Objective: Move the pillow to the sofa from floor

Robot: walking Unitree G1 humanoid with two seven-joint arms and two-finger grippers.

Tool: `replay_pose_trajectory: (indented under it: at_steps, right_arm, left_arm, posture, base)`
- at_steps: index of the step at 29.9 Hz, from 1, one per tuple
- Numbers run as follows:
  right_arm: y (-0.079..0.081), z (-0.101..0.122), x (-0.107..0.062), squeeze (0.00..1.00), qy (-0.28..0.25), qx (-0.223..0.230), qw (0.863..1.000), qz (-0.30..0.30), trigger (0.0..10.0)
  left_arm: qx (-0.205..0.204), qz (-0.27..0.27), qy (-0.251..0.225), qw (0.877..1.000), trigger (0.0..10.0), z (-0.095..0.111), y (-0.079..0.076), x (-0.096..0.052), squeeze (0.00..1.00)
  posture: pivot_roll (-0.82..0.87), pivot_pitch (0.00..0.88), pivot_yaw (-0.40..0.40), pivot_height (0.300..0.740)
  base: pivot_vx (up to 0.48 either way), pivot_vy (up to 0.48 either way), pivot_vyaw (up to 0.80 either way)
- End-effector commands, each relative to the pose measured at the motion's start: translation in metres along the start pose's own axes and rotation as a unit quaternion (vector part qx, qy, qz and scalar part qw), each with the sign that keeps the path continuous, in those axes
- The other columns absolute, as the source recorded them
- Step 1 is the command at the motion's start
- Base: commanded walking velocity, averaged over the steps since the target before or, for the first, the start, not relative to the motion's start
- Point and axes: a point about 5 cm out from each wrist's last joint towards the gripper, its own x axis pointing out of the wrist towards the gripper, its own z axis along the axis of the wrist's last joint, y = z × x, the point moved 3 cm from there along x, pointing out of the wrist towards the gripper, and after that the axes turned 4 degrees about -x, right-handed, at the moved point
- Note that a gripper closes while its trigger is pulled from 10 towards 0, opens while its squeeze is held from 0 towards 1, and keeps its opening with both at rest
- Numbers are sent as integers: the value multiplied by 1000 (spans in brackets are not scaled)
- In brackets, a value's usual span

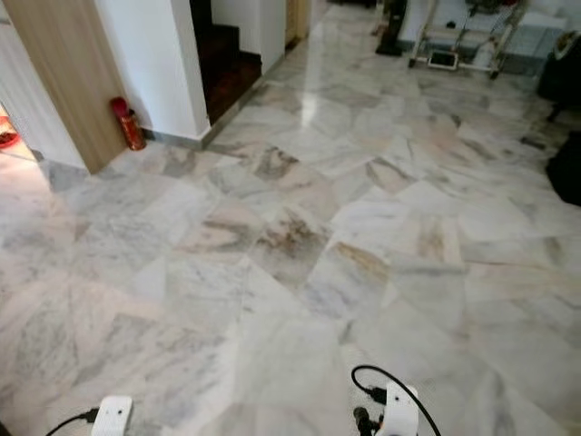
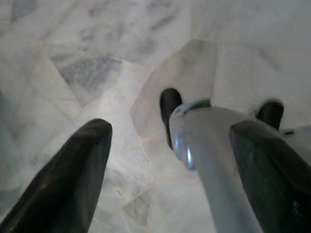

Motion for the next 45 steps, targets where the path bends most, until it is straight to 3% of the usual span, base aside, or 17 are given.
replay_pose_trajectory:
  at_steps: [1, 15, 19, 45]
  right_arm:
    - [-6, -1, -1, 0, 4, 1, 1000, -8, 10000]
    - [-12, -5, -2, 0, 17, 19, 999, -27, 10000]
    - [-12, -6, -2, 0, 18, 23, 999, -27, 10000]
    - [-13, -3, -1, 0, 17, 30, 999, -31, 10000]
  left_arm:
    - [8, -3, 3, 1000, 10000, 1, -5, 1, 0]
    - [7, -13, 6, 1000, 10000, -1, -24, 3, 0]
    - [7, -12, 6, 1000, 10000, -1, -21, 3, 0]
    - [11, -16, 6, 1000, 10000, 2, -21, 3, 0]
  posture:
    - [-47, 0, -38, 732]
    - [-49, 0, -42, 732]
    - [-47, 0, -44, 732]
    - [-49, 0, -45, 732]
  base:
    - [-337, 0, 0]
    - [-336, 0, 0]
    - [-337, 0, -781]
    - [-344, 0, 0]
